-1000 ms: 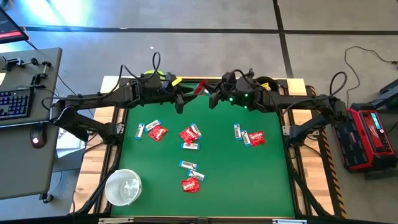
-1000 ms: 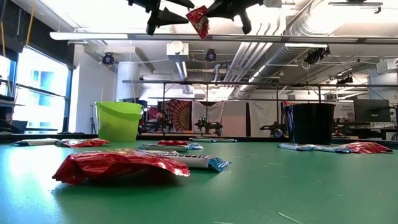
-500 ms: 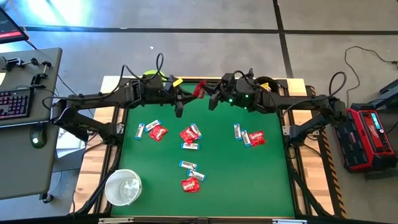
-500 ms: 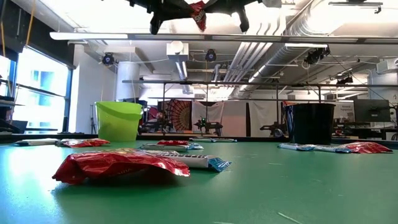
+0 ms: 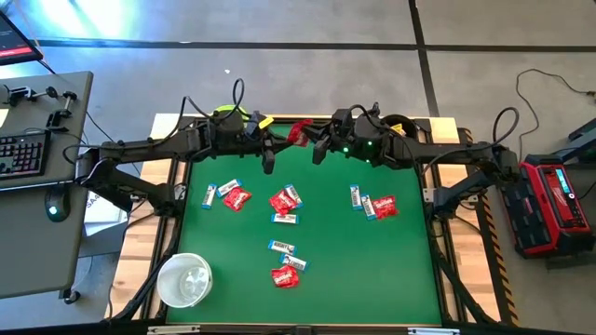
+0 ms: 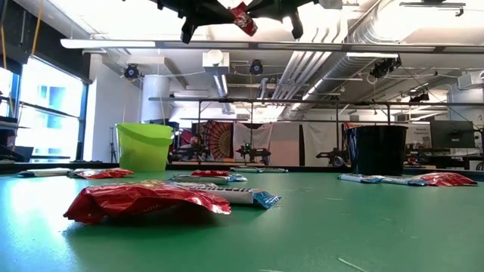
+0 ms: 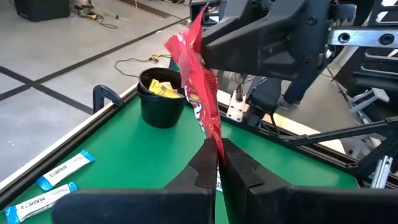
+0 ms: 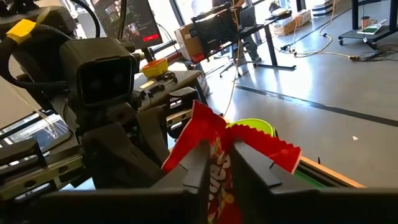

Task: Sort candy by brand, put in halloween buckets
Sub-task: Put the red candy into the green bucket

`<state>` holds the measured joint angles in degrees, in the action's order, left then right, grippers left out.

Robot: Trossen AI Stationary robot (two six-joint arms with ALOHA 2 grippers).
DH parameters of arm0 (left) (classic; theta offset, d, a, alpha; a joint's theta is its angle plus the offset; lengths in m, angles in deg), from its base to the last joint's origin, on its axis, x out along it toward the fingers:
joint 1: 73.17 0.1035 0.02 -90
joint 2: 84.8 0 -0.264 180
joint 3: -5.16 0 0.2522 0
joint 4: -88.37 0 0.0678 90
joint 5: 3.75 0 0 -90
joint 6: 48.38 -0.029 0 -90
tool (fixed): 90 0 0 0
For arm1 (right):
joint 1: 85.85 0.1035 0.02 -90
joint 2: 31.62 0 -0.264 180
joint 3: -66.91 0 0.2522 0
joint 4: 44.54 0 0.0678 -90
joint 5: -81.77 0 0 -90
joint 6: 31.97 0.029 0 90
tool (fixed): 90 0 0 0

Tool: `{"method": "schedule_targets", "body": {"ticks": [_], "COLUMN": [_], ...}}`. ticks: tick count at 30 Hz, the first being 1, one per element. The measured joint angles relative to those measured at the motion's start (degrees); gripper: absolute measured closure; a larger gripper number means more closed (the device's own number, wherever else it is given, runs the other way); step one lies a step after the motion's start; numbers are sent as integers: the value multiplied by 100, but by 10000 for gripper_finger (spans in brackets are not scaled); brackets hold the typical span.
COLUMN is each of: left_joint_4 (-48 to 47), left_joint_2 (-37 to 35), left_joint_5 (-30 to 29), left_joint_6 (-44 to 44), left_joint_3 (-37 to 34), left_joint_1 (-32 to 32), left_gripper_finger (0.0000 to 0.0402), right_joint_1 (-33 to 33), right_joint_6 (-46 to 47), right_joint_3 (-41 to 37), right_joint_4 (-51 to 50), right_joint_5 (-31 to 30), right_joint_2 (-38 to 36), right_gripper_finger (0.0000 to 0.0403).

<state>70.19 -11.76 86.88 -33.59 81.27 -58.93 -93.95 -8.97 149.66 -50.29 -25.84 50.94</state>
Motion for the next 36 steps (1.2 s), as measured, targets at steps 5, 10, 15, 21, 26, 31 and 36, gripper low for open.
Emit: {"method": "schedule_targets", "body": {"ticks": [5,10,15,21,26,31,36], "left_joint_4": [-272,-954,-2238,-4055,-4573,-4492,-4423], "left_joint_2": [-222,-584,-895,-914,-596,-158,377], "left_joint_5": [-228,-500,-914,-1228,-1138,-912,-413], "left_joint_6": [-55,39,676,1065,1003,758,662], "left_joint_3": [0,4,4,4,4,4,4], "left_joint_1": [131,470,1037,1990,2831,3407,3654], "left_gripper_finger": [401,401,401,401,401,401,401], "right_joint_1": [0,-16,-50,-55,-81,-92,-92], "right_joint_6": [4,161,201,201,201,201,201], "right_joint_3": [0,0,0,0,0,0,0], "right_joint_4": [-49,-226,-349,-361,-361,-363,-374], "right_joint_5": [1,0,0,-1,-2,-2,-2], "right_joint_2": [0,0,0,0,0,0,0], "right_gripper_finger": [310,264,245,246,246,247,247]}}
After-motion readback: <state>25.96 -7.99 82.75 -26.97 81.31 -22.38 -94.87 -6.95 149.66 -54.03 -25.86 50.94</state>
